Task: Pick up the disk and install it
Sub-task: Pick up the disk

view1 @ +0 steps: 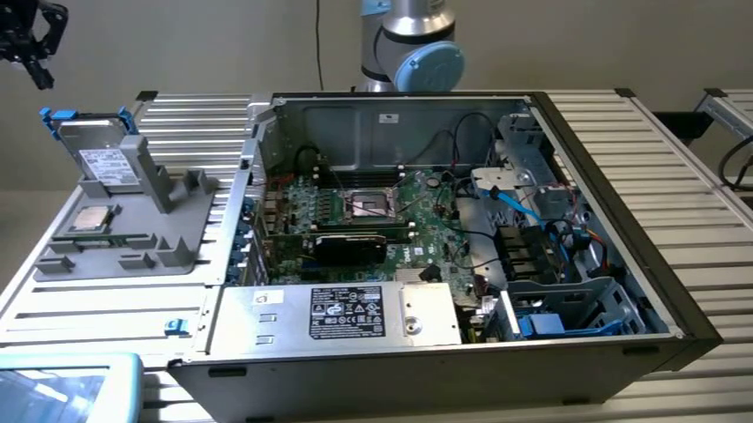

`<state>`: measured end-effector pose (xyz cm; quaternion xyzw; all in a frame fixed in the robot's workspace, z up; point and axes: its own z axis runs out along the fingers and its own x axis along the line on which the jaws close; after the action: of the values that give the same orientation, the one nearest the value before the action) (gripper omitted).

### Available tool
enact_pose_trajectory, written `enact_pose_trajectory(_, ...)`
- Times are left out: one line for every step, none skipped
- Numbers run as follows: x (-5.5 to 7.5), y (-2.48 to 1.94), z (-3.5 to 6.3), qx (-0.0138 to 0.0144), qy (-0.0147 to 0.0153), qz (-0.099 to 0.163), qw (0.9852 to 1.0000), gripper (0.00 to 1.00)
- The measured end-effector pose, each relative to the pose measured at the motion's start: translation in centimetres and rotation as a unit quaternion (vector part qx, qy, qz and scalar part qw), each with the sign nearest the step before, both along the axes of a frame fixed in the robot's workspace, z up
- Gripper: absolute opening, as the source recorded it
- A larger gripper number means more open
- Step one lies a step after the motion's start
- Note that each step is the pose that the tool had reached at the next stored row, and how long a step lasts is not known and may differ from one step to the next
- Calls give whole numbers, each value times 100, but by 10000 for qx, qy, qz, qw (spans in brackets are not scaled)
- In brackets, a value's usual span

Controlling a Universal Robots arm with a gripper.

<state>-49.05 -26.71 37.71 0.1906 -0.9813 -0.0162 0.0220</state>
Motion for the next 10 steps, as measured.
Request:
enact_pose_trajectory(0, 0, 0, 0, 0, 89, 10000, 11)
enact_pose_trajectory(0, 0, -1, 0, 0, 180, 9998, 11)
enact_pose_trajectory(0, 0, -1, 0, 0, 269, 9996, 11)
enact_pose_trajectory(0, 0, -1, 0, 0, 367, 9993, 11)
enact_pose_trajectory(0, 0, -1, 0, 0, 458, 9990, 11)
enact_pose_trajectory(0, 0, -1, 0, -1, 547, 9985, 11)
enact_pose_trajectory(0, 0, -1, 0, -2, 637, 9980, 11)
enact_pose_trajectory(0, 0, -1, 0, -5, 726, 9974, 11)
enact_pose_trajectory(0, 0, -1, -1, -9, 802, 9968, 11)
enact_pose_trajectory(0, 0, -1, -1, -17, 873, 9962, 11)
